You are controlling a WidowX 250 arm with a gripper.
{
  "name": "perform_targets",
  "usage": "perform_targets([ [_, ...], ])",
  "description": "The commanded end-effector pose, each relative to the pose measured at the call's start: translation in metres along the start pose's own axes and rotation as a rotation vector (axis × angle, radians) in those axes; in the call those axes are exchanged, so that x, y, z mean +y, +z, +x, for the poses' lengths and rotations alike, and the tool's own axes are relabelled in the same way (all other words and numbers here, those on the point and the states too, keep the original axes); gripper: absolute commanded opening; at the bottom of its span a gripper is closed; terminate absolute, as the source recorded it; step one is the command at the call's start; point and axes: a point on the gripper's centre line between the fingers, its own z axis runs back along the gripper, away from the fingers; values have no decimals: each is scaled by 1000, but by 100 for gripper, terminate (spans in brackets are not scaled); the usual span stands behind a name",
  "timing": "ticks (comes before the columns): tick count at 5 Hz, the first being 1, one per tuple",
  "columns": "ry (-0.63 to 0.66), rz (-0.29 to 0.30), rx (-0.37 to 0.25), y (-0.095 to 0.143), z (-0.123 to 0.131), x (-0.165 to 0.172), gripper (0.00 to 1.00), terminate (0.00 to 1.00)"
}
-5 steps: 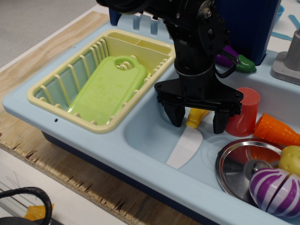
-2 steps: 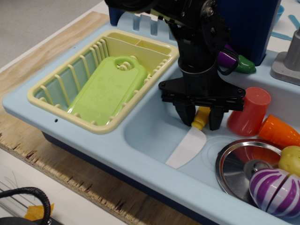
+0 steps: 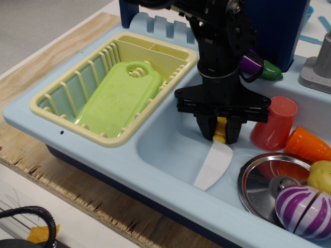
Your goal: Put knife on cutting board
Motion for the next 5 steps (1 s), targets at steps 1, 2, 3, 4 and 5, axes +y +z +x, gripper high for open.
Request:
perform_targets([
  [1, -19, 13, -114, 40, 27, -6, 0, 0],
  [2, -9, 56, -144, 62, 23, -8, 0, 0],
  [3, 2, 88, -187, 80, 21, -7, 0, 0],
  [4, 2, 128, -233, 100, 26, -4, 0, 0],
  [5, 24, 145, -255, 109, 27, 9, 0, 0],
])
